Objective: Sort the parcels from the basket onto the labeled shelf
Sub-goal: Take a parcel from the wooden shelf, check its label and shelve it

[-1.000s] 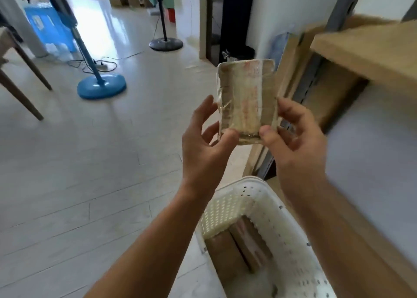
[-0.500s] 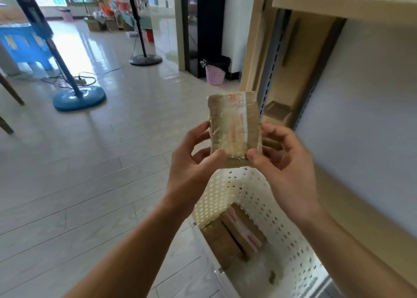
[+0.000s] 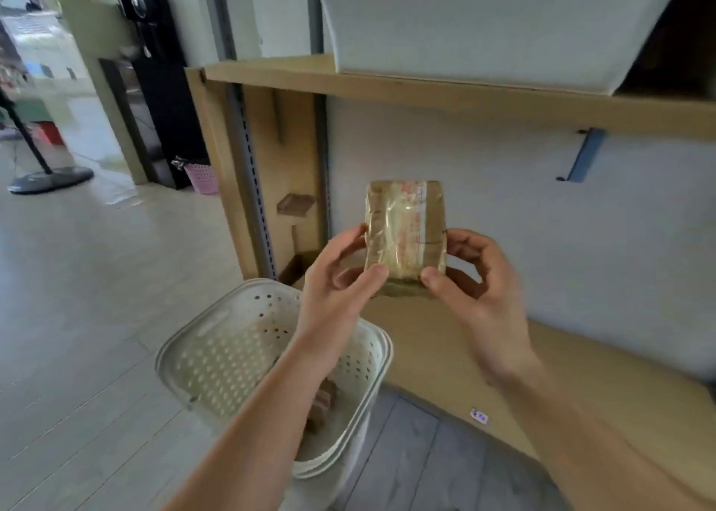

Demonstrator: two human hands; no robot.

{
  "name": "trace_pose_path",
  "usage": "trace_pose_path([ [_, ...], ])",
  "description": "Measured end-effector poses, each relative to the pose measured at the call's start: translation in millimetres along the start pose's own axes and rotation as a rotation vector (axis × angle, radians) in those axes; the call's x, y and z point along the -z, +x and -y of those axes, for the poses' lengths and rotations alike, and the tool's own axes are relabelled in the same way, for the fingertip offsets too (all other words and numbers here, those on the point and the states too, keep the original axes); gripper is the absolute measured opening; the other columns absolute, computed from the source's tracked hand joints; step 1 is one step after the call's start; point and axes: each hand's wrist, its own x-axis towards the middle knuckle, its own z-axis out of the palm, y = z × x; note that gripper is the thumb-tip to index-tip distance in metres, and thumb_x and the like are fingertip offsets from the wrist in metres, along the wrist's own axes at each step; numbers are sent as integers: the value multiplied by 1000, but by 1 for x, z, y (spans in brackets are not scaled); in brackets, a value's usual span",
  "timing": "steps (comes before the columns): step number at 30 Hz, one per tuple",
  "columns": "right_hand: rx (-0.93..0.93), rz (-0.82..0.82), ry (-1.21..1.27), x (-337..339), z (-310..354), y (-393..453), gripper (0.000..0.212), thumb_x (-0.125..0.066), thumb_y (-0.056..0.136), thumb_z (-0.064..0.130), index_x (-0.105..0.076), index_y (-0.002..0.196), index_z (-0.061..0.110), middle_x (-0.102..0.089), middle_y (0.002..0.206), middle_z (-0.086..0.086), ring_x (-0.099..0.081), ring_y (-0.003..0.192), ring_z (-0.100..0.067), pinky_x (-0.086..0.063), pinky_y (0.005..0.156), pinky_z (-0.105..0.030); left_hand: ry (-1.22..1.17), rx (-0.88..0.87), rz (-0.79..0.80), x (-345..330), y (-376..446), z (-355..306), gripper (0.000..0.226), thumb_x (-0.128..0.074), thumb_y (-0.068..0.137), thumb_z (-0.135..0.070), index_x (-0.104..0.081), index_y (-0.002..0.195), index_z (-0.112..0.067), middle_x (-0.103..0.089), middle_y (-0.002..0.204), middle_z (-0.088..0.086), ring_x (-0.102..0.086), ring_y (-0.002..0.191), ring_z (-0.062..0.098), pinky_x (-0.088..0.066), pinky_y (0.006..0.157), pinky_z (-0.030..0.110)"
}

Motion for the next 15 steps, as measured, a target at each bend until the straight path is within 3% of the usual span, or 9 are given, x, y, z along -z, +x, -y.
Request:
trace_pose_path([
  [3, 0, -103, -10, 49, 5, -13, 40, -74, 90, 4, -61, 126, 15, -68, 123, 0, -72, 101, 4, -61, 92, -28, -52, 12, 70, -53, -8, 3, 41, -67, 94, 0, -64, 129, -21, -73, 125, -4, -72, 112, 8, -58, 87, 22],
  [6, -9, -184, -20, 90, 5, -14, 42, -77, 88, 9, -62, 127, 17, -68, 124, 0, -72, 107, -9, -62, 93, -35, -72, 28, 119, -100, -13, 7, 44, -68, 95, -1, -63, 134, -18, -70, 131, -2, -71, 113, 5, -58, 90, 25],
  [9, -20, -228, -2, 123, 2, -10, 50, -75, 79, 19, -61, 127, 17, -69, 123, 0, -74, 104, -12, -61, 87, -31, -60, 16, 176, -131, -8, 6, 44, -69, 93, -1, -63, 131, -23, -71, 128, -8, -71, 106, -5, -56, 83, 16],
  [12, -22, -230, 37, 146, 0, -5, 40, -75, 83, 12, -62, 120, 16, -71, 111, 7, -75, 96, -15, -58, 77, -27, -47, -14, 259, -145, -2, 9, 45, -68, 92, 1, -63, 134, -18, -72, 129, -6, -72, 108, 0, -56, 84, 16],
  [15, -35, -235, 51, 165, -4, 2, 30, -74, 89, 0, -62, 114, 12, -72, 108, 1, -74, 87, -14, -57, 68, -24, -39, -53, 317, -155, 8, 22, 51, -74, 89, -5, -61, 138, -14, -71, 132, -5, -72, 112, 7, -56, 87, 19],
])
